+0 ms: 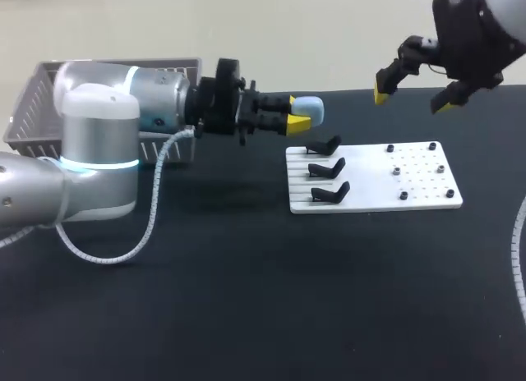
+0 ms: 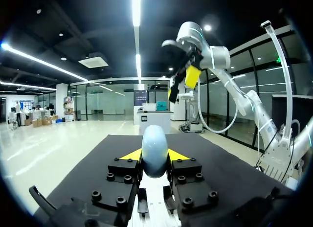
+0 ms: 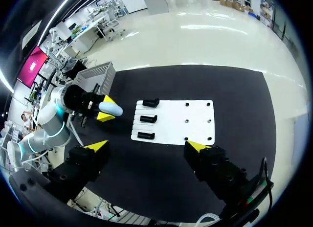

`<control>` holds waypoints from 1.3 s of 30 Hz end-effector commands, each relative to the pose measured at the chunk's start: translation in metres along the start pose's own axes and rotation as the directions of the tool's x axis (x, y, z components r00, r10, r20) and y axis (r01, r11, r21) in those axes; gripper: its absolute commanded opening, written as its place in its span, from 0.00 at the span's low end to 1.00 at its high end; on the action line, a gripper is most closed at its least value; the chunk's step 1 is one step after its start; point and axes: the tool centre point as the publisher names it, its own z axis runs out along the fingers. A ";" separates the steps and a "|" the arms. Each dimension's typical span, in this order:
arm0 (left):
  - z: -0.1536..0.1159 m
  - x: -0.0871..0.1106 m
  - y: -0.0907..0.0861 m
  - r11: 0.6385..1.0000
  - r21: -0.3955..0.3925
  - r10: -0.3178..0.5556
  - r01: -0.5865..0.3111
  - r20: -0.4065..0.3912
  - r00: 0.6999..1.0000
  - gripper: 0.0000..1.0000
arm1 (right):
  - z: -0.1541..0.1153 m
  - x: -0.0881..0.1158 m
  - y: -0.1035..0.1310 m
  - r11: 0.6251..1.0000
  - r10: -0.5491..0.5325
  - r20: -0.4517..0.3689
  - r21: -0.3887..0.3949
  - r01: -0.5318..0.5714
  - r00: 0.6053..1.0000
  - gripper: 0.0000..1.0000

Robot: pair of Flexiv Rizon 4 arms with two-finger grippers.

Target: Pick up each earbud case from the left stands, insert the matching earbuds, close the lid, and place the case in the box.

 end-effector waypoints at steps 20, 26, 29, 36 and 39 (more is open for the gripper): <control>-0.244 0.013 -0.023 0.667 -0.745 -0.264 0.024 -0.205 0.942 0.00 | 0.000 0.004 -0.001 1.000 0.002 0.187 0.003 -0.002 0.982 1.00; -0.292 0.039 0.005 0.625 -0.780 -0.323 0.040 -0.211 0.922 0.00 | 0.000 0.004 -0.001 1.000 0.002 0.187 0.003 -0.002 0.982 1.00; -0.314 0.044 0.020 0.612 -0.791 -0.332 0.029 -0.224 0.916 0.00 | 0.000 0.004 -0.001 1.000 0.002 0.187 0.003 -0.002 0.982 1.00; -0.359 0.046 0.061 0.621 -0.784 -0.307 -0.008 -0.252 0.918 0.00 | 0.000 0.004 -0.001 1.000 0.002 0.187 0.003 -0.002 0.982 1.00; -0.372 0.044 0.076 0.648 -0.761 -0.295 -0.019 -0.274 0.915 0.00 | 0.000 0.004 -0.001 1.000 0.002 0.187 0.003 -0.002 0.982 1.00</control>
